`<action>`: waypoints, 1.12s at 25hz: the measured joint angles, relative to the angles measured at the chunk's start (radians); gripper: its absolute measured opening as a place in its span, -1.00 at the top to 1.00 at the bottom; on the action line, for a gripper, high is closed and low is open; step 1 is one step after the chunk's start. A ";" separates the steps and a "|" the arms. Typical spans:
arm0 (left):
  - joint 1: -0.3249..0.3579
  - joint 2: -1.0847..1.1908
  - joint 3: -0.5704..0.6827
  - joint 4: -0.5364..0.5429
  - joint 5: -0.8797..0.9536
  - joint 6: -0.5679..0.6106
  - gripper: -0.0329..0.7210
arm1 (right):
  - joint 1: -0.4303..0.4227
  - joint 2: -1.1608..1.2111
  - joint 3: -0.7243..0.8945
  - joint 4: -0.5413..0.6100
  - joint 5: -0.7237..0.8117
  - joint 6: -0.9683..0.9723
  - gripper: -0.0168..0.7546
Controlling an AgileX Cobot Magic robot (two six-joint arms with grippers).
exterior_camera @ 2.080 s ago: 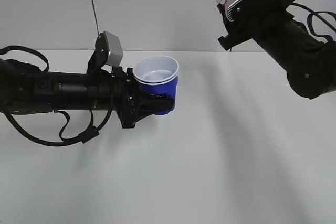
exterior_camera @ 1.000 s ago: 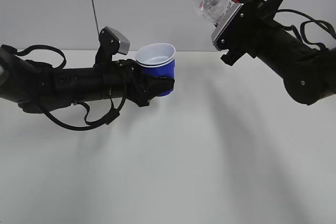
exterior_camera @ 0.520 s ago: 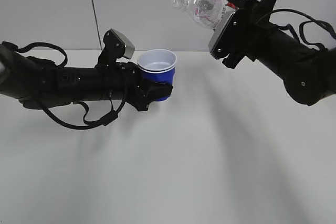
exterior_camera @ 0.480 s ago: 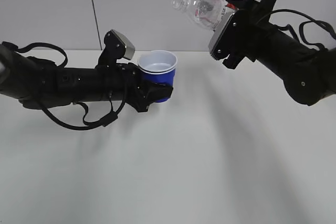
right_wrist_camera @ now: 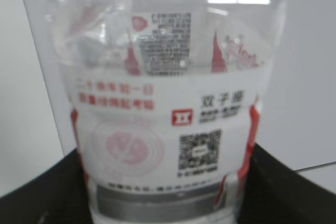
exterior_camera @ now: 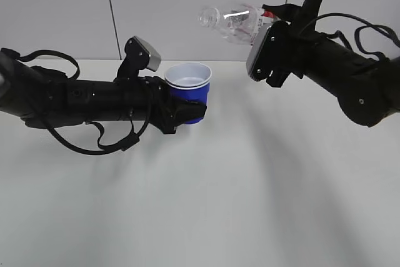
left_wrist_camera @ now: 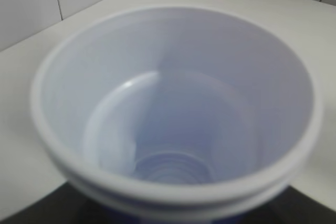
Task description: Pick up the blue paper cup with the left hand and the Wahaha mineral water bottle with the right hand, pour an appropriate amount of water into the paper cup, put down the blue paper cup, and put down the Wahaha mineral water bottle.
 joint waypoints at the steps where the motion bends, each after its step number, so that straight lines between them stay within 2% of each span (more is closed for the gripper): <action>1: 0.000 -0.007 0.000 0.000 0.000 -0.001 -0.18 | 0.000 0.000 0.000 0.000 0.007 -0.005 -0.28; 7: 0.000 -0.019 -0.001 0.040 0.000 -0.056 -0.18 | 0.000 0.004 0.000 -0.001 0.021 -0.034 -0.28; 28: 0.000 -0.019 -0.001 0.100 -0.046 -0.075 -0.18 | 0.000 0.008 0.000 -0.004 0.023 -0.176 -0.28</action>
